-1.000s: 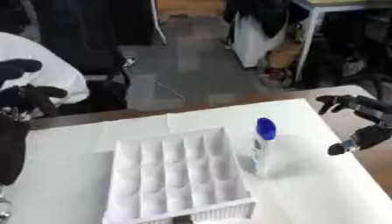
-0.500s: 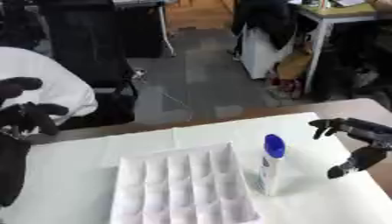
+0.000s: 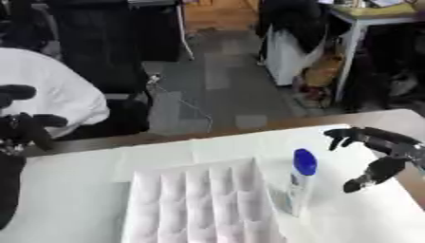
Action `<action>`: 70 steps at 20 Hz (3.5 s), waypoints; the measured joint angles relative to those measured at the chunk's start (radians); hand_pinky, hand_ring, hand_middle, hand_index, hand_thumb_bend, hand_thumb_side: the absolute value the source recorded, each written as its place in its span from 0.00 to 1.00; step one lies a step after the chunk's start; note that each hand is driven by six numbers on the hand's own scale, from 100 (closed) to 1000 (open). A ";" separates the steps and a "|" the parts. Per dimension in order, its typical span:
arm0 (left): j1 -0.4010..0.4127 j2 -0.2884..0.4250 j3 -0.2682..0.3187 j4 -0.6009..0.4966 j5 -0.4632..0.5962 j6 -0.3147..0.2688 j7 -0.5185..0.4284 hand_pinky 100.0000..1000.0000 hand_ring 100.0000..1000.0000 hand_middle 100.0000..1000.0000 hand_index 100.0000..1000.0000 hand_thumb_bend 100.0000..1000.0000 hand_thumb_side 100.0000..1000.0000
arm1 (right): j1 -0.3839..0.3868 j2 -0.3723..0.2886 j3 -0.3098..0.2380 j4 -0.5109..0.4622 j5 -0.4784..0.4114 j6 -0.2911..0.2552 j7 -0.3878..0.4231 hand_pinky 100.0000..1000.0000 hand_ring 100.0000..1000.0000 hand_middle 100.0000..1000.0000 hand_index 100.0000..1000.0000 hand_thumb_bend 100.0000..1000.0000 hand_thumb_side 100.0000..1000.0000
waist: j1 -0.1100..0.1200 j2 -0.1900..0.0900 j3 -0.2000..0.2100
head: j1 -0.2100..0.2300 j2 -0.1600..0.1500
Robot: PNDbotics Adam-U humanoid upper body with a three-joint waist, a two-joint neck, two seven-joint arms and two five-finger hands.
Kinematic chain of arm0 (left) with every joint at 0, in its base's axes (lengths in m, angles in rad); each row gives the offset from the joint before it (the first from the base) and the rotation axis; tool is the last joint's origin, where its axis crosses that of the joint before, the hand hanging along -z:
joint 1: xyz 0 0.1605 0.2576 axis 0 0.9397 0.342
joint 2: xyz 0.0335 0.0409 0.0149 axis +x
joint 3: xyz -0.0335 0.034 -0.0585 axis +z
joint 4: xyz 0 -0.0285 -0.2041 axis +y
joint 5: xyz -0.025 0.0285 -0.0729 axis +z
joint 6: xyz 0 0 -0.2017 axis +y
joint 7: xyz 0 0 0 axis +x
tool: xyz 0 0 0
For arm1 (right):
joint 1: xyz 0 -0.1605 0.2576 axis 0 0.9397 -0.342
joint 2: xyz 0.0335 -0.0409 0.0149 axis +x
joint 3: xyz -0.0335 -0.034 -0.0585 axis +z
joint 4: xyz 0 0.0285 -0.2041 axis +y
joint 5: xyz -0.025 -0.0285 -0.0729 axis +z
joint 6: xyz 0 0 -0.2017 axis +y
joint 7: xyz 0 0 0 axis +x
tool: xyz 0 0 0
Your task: Pick up objects on the table and place them in the box.
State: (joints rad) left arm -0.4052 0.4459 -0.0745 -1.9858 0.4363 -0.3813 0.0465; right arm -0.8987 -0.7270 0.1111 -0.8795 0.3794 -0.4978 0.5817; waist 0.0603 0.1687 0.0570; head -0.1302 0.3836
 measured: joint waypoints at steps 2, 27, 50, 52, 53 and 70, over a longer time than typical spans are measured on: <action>-0.001 0.000 0.000 0.000 0.000 0.001 -0.001 0.62 0.35 0.69 0.72 0.43 0.84 | -0.009 0.008 0.003 0.004 0.003 -0.003 0.007 0.82 0.97 0.69 1.00 0.96 0.48 | 0.000 0.002 0.002 | -0.004 0.001; -0.050 -0.019 -0.006 0.000 0.015 0.000 -0.017 0.62 0.35 0.69 0.72 0.43 0.84 | -0.030 0.064 0.010 0.004 -0.098 0.005 0.036 0.80 0.98 0.63 1.00 1.00 0.42 | 0.002 0.036 0.045 | 0.008 -0.001; -0.055 -0.019 -0.006 0.000 0.018 -0.001 -0.018 0.63 0.36 0.69 0.72 0.43 0.84 | 0.017 0.073 0.038 -0.001 -0.236 0.100 0.131 0.76 0.96 0.58 1.00 1.00 0.38 | -0.001 0.035 0.051 | 0.028 0.008; -0.055 -0.019 -0.006 0.000 0.018 -0.001 -0.018 0.63 0.36 0.69 0.72 0.43 0.84 | 0.025 0.073 0.045 -0.018 -0.249 0.114 0.145 0.76 0.96 0.58 1.00 1.00 0.39 | -0.001 0.035 0.050 | 0.033 0.010; -0.055 -0.019 -0.006 0.000 0.018 -0.001 -0.018 0.63 0.36 0.69 0.72 0.43 0.84 | 0.029 0.073 0.047 -0.025 -0.256 0.119 0.151 0.75 0.96 0.58 1.00 1.00 0.40 | -0.001 0.035 0.050 | 0.033 0.011; -0.059 -0.019 -0.006 0.000 0.024 -0.002 -0.019 0.63 0.36 0.69 0.72 0.43 0.84 | 0.030 0.100 0.059 -0.032 -0.316 0.117 0.148 0.59 0.84 0.48 1.00 0.96 0.50 | -0.005 0.035 0.057 | 0.046 0.014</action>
State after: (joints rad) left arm -0.4638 0.4273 -0.0802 -1.9858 0.4603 -0.3837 0.0279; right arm -0.8684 -0.6274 0.1699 -0.9117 0.0630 -0.3812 0.7297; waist 0.0556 0.2033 0.1142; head -0.0844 0.3978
